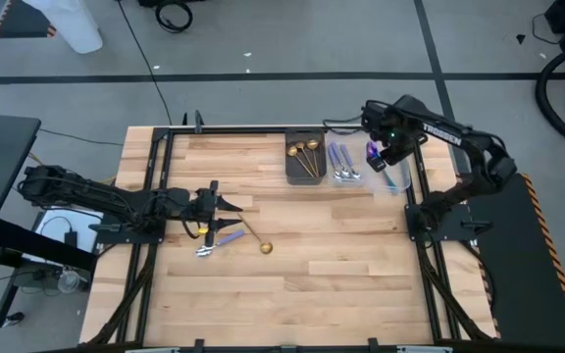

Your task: Sort silverware by color (type)

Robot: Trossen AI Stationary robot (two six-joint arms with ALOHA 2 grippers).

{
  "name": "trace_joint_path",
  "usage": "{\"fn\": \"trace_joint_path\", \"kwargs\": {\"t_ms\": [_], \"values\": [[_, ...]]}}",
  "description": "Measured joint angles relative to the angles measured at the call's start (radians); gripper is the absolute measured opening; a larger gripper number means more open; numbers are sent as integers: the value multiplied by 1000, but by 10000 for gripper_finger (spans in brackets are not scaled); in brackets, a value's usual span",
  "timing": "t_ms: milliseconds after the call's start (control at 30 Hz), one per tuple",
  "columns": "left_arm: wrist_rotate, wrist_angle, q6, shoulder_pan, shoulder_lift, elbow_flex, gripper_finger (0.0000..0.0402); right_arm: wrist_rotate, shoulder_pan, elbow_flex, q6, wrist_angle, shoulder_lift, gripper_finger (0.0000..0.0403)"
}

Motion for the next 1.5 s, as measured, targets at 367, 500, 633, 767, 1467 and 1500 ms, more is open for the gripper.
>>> {"fn": "trace_joint_path", "kwargs": {"t_ms": [367, 500, 633, 767, 1467, 1500], "values": [[1, -43, 3, -28, -94, 0, 143, -55, 154, 41, 98, 3, -66, 89], [1, -60, 14, -28, -118, 0, 142, -60, 246, 41, 157, 41, -70, 89], [0, -61, 17, -28, -120, 0, 142, -79, 351, 41, 193, 157, -65, 89], [0, -62, 26, -28, -124, 0, 142, -71, 451, 41, 236, 294, -60, 89], [2, -130, -34, -74, -166, 1, 142, 184, 828, 41, 166, 1013, 91, 89], [3, -153, -46, -80, -173, 1, 142, 186, 841, 41, 158, 1031, 108, 89]]}}
